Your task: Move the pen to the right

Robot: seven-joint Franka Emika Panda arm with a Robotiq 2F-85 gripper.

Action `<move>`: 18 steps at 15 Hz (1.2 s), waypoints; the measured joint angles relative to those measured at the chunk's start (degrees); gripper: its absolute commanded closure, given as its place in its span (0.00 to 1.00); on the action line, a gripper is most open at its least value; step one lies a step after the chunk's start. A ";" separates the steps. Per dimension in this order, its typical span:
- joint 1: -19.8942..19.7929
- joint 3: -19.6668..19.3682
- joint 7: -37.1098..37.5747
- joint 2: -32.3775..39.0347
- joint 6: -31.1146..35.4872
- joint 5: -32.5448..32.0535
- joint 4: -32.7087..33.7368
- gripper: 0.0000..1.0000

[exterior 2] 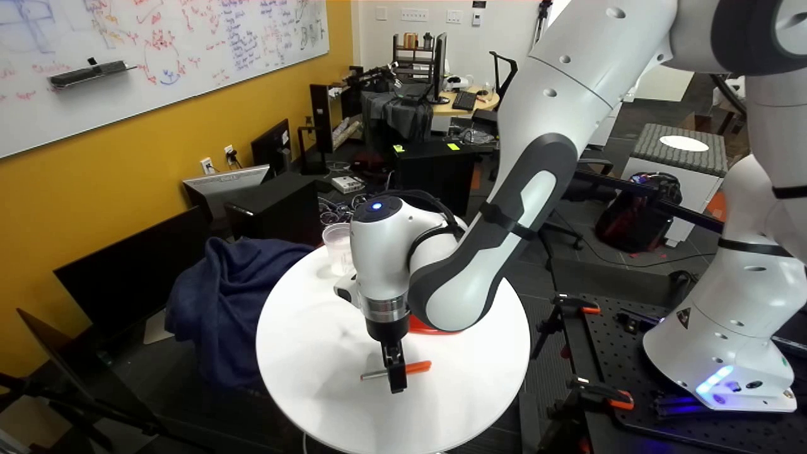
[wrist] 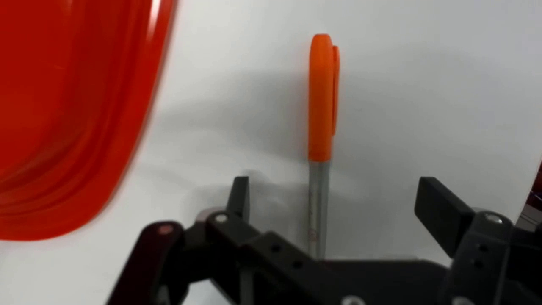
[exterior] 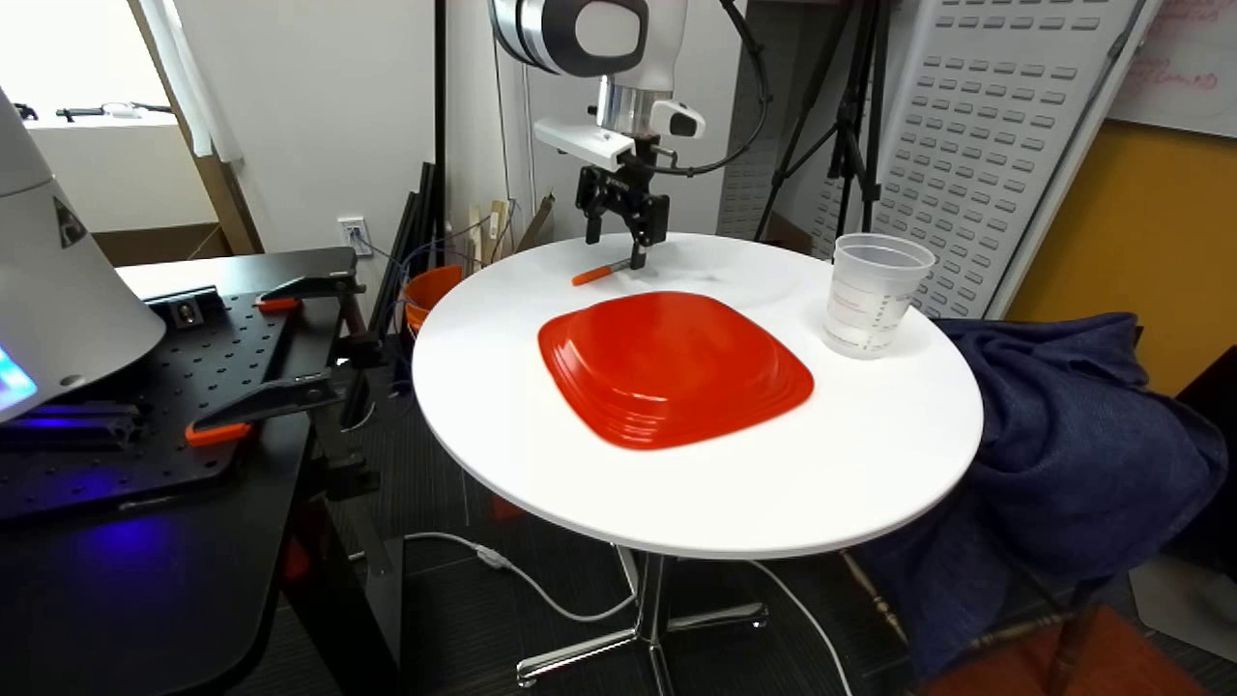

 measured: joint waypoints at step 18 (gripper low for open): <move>-0.01 -0.14 0.00 2.41 -2.88 0.00 3.39 0.56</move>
